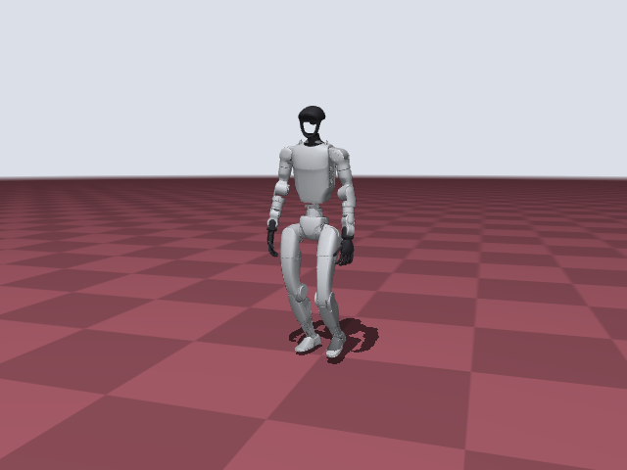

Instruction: Walk

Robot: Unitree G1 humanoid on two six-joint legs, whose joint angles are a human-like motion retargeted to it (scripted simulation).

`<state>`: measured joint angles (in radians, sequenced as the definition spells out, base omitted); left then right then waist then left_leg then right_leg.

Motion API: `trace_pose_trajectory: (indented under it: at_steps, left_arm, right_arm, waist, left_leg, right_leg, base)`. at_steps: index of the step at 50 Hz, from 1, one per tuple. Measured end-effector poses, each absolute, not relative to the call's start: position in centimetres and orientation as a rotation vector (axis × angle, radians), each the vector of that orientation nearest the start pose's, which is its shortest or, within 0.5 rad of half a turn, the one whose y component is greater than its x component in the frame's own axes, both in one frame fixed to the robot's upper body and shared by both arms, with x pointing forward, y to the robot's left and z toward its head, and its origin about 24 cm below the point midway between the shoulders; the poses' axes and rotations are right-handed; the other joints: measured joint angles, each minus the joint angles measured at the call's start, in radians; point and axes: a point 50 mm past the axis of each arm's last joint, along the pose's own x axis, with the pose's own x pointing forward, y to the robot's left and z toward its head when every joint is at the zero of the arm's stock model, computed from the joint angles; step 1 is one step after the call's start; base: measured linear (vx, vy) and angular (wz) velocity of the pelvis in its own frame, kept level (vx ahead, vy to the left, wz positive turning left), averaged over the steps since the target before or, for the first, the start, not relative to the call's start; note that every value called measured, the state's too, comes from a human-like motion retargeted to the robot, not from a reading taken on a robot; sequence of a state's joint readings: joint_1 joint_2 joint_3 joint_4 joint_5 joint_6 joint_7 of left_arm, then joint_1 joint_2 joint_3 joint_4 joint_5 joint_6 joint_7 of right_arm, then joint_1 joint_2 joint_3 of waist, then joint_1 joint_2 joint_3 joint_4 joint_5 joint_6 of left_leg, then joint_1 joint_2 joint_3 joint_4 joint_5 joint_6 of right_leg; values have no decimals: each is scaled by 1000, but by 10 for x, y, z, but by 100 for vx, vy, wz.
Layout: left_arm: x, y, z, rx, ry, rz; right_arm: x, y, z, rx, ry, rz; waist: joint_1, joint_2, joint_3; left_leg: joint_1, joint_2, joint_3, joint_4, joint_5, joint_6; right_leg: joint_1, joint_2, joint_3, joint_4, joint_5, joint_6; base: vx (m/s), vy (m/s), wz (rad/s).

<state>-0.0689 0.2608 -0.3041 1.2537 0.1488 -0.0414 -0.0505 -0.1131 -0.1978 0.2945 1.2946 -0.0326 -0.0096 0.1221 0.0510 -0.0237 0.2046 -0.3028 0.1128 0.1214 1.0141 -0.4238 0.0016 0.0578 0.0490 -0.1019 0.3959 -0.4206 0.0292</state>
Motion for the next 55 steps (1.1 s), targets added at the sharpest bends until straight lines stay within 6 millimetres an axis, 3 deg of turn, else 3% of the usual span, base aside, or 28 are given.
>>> trace_pose_trajectory:
  at_steps: [5, 9, 17, 24, 27, 31, 35, 40, 47, 55]
  left_arm:
    - [107, 221, -160, 490, 1192, -257]
    - [105, 209, -163, 454, 1200, -283]
    - [102, 205, -164, 447, 1208, -303]
    - [102, 202, -165, 441, 1220, -307]
    - [106, 203, -164, 435, 1219, -302]
    - [112, 202, -163, 428, 1206, -299]
    - [124, 204, -159, 439, 1167, -291]
    - [141, 210, -151, 465, 1109, -259]
    - [160, 213, -143, 443, 1047, -196]
    - [161, 207, -144, 412, 1035, -189]
  right_arm:
    - [117, -211, -161, -348, 1222, 220]
    - [116, -218, -160, -363, 1226, 198]
    - [116, -227, -158, -367, 1230, 154]
    - [116, -226, -158, -319, 1223, 100]
    - [118, -225, -158, -290, 1215, 80]
    - [121, -223, -157, -263, 1203, 72]
    - [132, -220, -154, -257, 1167, 86]
    - [150, -216, -148, -271, 1097, 109]
    - [165, -208, -141, -293, 1023, 137]
    - [153, -204, -148, -311, 1069, 157]
  waist:
    - [30, -23, -3]
    - [36, -46, -3]
    - [23, -69, -21]
    - [22, -106, -47]
    - [23, -128, -57]
    - [11, -163, -61]
    - [-8, -191, -54]
    - [-39, -195, -38]
    - [-85, -142, -9]
    - [-112, -55, 0]
  left_leg:
    - [-104, -19, 38, -78, 11, 4]
    - [-131, -58, 65, -284, 58, -2]
    - [-138, -115, 94, -625, 166, -18]
    - [-120, -160, 110, -618, 232, 13]
    - [-108, -192, 104, -577, 215, 41]
    - [-72, -265, 84, -554, 174, 85]
    - [-6, -341, 52, -583, 149, 120]
    - [105, -400, -15, -637, 122, 138]
    - [285, -398, -133, -715, 71, 133]
    - [430, -322, -237, -759, -11, 132]
  right_leg:
    - [8, -24, 2, -28, -8, 6]
    - [21, -57, -12, -35, -27, 12]
    - [35, -93, -49, 8, -95, 14]
    - [46, -158, -86, 134, -135, 22]
    - [40, -196, -86, 229, -102, 37]
    - [-9, -273, -76, 449, 37, 74]
    - [-103, -366, -64, 710, 144, 66]
    - [-222, -424, -51, 872, 84, 15]
    - [-363, -373, -64, 715, -37, -5]
    - [-443, -222, -70, 213, 71, 75]
  base:
    - [17, 0, 2]
    - [21, 2, 17]
    - [26, 4, 24]
    - [35, 6, 15]
    - [40, 9, 22]
    - [40, 10, 42]
    - [41, 10, 50]
    - [41, 8, 53]
    - [41, 5, 55]
    - [42, 1, 40]
